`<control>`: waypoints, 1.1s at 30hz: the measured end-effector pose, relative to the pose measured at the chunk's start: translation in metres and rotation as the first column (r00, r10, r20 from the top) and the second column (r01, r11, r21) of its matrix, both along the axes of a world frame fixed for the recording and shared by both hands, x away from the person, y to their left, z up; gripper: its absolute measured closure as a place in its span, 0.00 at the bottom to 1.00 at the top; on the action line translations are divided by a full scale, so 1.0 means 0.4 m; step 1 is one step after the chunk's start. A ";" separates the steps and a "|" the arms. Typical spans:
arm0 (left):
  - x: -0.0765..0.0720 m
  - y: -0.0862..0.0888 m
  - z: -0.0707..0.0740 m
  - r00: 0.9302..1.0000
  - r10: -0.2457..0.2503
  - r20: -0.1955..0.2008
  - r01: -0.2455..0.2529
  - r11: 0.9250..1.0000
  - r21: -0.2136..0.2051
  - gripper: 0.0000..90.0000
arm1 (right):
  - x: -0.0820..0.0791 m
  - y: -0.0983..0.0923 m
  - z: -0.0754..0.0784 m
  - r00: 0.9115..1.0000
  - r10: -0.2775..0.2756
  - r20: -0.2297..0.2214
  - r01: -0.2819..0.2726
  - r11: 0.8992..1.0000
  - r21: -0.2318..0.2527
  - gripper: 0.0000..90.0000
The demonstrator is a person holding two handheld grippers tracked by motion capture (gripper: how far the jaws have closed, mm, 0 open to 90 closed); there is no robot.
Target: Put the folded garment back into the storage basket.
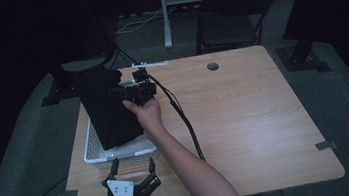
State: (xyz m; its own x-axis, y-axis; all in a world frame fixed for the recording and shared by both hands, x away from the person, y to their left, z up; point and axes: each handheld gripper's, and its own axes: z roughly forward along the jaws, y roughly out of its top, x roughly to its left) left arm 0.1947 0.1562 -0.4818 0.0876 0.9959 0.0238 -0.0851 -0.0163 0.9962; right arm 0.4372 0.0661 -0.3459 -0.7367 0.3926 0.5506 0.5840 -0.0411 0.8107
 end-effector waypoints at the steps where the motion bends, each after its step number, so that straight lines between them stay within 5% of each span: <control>1: 0.000 0.000 0.000 1.000 -0.001 0.001 0.001 1.000 -0.001 0.03 | 0.000 0.000 0.000 1.000 0.000 0.000 0.000 1.000 0.000 0.78; 33: 0.000 0.000 0.000 1.000 -0.001 0.002 0.001 1.000 -0.001 0.03 | 0.033 0.007 -0.079 0.997 -0.054 -0.051 0.048 0.992 -0.119 0.78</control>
